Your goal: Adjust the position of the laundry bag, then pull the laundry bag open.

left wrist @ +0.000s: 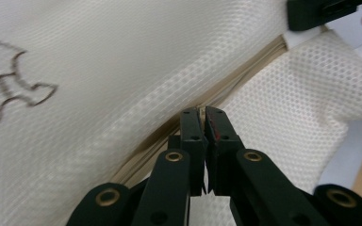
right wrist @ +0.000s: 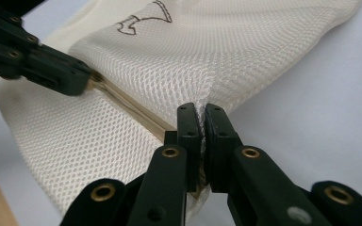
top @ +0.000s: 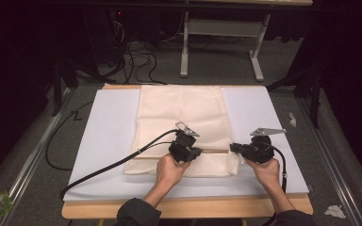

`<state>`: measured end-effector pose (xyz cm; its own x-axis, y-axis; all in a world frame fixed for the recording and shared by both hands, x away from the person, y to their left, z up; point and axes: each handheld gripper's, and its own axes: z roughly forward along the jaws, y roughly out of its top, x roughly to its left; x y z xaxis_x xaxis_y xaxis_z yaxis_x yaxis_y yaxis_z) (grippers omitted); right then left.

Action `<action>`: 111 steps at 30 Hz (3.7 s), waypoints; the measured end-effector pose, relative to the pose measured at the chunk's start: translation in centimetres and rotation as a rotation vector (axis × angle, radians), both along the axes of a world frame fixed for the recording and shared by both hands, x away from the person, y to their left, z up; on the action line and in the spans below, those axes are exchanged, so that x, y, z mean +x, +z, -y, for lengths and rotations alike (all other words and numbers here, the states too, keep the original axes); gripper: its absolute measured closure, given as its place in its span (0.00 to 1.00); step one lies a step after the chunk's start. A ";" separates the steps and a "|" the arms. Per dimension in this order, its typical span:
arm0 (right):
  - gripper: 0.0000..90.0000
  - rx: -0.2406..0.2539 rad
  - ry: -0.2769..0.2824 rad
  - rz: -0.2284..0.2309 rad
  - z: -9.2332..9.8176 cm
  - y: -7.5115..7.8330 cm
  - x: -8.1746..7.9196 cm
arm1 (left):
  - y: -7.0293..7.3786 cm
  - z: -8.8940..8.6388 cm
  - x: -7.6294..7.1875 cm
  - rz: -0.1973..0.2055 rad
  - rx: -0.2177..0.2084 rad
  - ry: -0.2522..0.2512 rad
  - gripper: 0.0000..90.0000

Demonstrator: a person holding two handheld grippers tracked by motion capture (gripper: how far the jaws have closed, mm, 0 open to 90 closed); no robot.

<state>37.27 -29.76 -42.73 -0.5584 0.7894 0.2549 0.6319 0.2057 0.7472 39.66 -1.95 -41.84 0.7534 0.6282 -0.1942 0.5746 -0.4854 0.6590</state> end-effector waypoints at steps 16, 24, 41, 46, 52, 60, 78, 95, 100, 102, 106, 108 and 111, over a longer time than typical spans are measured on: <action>0.97 -0.035 -0.015 0.012 -0.3 -0.1 0.2 | 0.5 -2.4 0.3 0.004 -0.019 0.035 0.97; 0.97 -0.036 -0.012 0.023 -0.3 0.0 0.2 | 0.6 -2.8 0.2 0.011 -0.038 0.035 0.97; 0.97 -0.053 -0.011 0.036 -0.9 0.6 0.4 | 1.2 -4.2 0.2 0.028 -0.060 0.065 0.97; 0.97 -0.054 -0.010 0.035 -1.0 0.5 0.4 | 1.3 -4.3 0.1 0.028 -0.065 0.059 0.97; 0.97 -0.052 -0.010 0.028 -1.0 0.6 0.5 | 1.3 -4.4 0.1 0.031 -0.069 0.064 0.97; 0.97 -0.052 -0.014 0.030 -1.0 0.6 0.6 | 1.4 -5.3 0.1 0.032 -0.067 0.082 0.97; 0.97 -0.063 -0.010 0.035 -1.3 0.6 0.7 | 1.3 -6.5 0.0 0.044 -0.104 0.100 0.97; 0.97 -0.065 -0.013 0.049 -1.3 0.5 0.6 | 1.2 -7.0 -0.1 0.063 -0.107 0.099 0.97; 0.97 -0.079 -0.015 0.046 -1.2 0.4 0.6 | 1.4 -8.3 -0.2 0.064 -0.112 0.116 0.97; 0.97 -0.076 -0.017 0.049 -1.2 0.4 0.6 | 1.5 -8.9 -0.2 0.067 -0.118 0.131 0.97; 0.97 -0.083 -0.020 0.047 -1.2 0.4 0.7 | 1.8 -9.7 -0.2 0.070 -0.125 0.144 0.97; 0.97 -0.081 -0.022 0.047 -1.2 0.4 0.6 | 1.9 -10.0 -0.2 0.073 -0.126 0.146 0.97; 0.97 -0.081 -0.021 0.050 -1.2 0.5 0.7 | 2.0 -10.3 -0.1 0.075 -0.130 0.155 0.97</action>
